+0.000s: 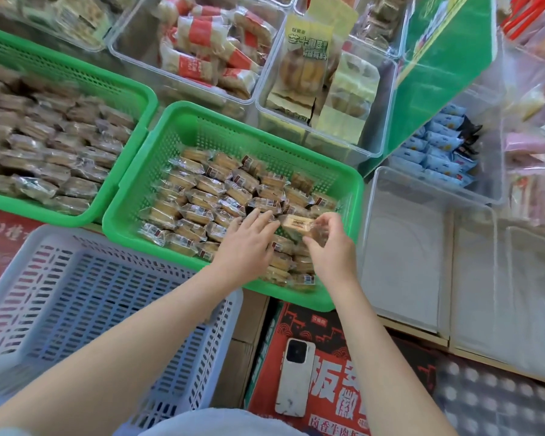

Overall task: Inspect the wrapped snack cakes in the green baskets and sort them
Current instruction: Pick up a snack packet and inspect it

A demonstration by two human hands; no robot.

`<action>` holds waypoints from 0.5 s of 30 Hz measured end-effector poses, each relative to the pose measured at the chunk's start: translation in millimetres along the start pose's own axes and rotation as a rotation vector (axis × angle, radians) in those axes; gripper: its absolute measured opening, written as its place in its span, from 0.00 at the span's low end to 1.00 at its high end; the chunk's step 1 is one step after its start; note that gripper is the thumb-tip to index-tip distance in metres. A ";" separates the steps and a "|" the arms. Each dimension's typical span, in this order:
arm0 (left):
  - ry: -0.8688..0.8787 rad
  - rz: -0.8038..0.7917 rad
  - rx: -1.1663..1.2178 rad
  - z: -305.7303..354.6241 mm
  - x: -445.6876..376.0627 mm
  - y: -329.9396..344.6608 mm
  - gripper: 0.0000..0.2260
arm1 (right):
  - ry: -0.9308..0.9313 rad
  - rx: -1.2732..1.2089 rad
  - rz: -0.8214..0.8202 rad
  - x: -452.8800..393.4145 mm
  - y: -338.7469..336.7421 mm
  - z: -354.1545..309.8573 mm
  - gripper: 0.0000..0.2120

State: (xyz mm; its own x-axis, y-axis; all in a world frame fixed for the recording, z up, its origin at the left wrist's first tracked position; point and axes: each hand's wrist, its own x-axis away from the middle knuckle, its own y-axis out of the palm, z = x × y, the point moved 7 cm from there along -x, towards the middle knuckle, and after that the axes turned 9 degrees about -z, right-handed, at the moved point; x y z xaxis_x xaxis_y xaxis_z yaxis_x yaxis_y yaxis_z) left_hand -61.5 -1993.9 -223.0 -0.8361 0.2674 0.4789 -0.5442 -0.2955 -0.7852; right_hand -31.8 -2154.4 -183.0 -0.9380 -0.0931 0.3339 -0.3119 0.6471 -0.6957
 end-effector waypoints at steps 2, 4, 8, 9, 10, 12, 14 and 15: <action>0.000 -0.036 -0.035 -2.3 -8.7 6.1 0.28 | -0.059 0.148 -0.023 -4.6 4.6 0.5 0.14; 0.023 -0.058 -0.064 -3.1 -15.2 12.1 0.29 | -0.097 0.227 -0.036 -8.8 8.7 -0.9 0.12; 0.086 -0.056 -0.124 -7.8 -23.6 11.5 0.26 | -0.147 0.304 -0.075 -16.0 24.7 -7.1 0.11; 0.103 -0.046 -0.138 -9.1 -23.4 9.5 0.24 | -0.163 0.333 -0.085 -17.8 29.8 -9.1 0.12; 0.123 -0.028 -0.154 -9.7 -22.3 7.1 0.23 | -0.180 0.366 -0.093 -19.3 34.8 -11.6 0.13; 0.174 0.026 -0.185 -9.1 -19.5 2.6 0.25 | -0.208 0.407 -0.089 -22.3 41.9 -16.5 0.14; 0.193 0.083 -0.192 -10.2 -16.6 2.0 0.25 | -0.223 0.402 -0.088 -25.5 45.9 -18.8 0.15; 0.176 0.079 -0.195 -11.3 -15.8 3.1 0.26 | -0.231 0.405 -0.096 -26.7 48.2 -18.6 0.13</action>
State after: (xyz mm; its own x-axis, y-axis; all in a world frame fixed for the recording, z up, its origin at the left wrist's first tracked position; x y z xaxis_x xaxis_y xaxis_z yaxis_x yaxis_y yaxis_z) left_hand -49.3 -1988.7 -237.4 -0.8413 0.4110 0.3512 -0.4404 -0.1443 -0.8861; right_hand -18.9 -2106.7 -213.6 -0.8967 -0.3339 0.2905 -0.3897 0.2848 -0.8758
